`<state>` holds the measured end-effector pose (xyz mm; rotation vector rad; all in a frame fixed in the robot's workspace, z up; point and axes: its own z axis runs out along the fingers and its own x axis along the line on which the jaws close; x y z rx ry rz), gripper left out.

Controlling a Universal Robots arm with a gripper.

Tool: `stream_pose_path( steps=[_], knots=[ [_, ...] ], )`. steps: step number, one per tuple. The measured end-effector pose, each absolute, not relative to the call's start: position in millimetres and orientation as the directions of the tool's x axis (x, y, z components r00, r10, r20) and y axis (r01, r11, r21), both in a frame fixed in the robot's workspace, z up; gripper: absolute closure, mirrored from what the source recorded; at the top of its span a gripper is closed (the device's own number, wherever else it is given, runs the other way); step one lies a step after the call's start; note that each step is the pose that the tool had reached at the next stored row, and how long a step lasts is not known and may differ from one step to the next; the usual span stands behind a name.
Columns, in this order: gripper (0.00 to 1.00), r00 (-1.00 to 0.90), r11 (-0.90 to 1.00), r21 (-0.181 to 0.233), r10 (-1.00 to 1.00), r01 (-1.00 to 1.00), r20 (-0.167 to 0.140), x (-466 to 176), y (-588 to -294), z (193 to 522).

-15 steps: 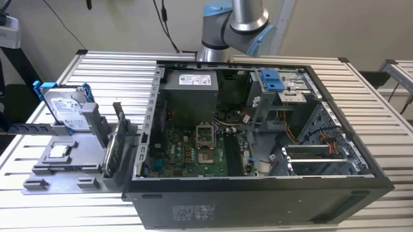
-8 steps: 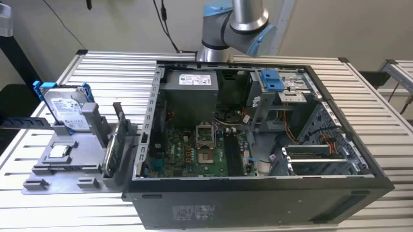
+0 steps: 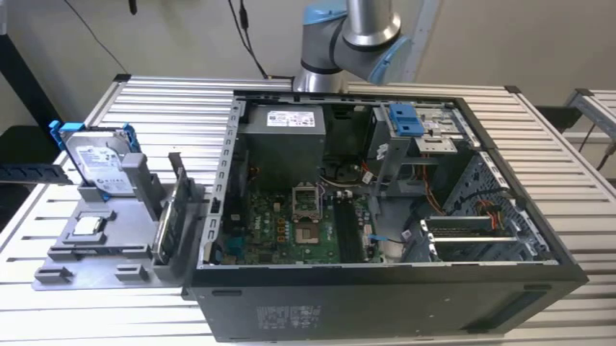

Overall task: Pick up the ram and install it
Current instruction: 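Pick up the ram and move it above insertion slot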

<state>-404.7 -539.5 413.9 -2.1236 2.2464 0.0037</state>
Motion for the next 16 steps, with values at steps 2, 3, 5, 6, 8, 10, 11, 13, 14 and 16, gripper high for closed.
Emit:
stream_pose_path(
  steps=[2, 3, 5, 6, 8, 10, 11, 13, 14, 16],
  knots=[
    [0.86, -0.056, 0.057, -0.033, -0.998, -0.998, -0.038, -405, -540, 418],
    [0.86, -0.056, 0.057, -0.033, -0.998, -0.998, -0.038, -405, -540, 420],
    [0.86, -0.056, 0.057, -0.033, -0.998, -0.998, -0.038, -405, -540, 424],
    [0.86, -0.056, 0.057, -0.033, -0.998, -0.998, -0.038, -405, -540, 425],
    [0.86, -0.056, 0.057, -0.033, -0.998, -0.998, -0.038, -405, -540, 427],
    [0.86, -0.056, 0.057, -0.033, -0.998, -0.998, -0.038, -405, -540, 427],
    [0.86, -0.056, 0.057, -0.033, -0.998, -0.998, -0.038, -405, -540, 427],
    [0.86, -0.056, 0.057, -0.033, -0.998, -0.998, -0.038, -405, -540, 427],
    [0.86, -0.056, 0.057, -0.033, -0.998, -0.998, -0.038, -405, -540, 427],
    [0.86, -0.056, 0.057, -0.033, -0.998, -0.998, -0.038, -404, -540, 427]
  ],
)
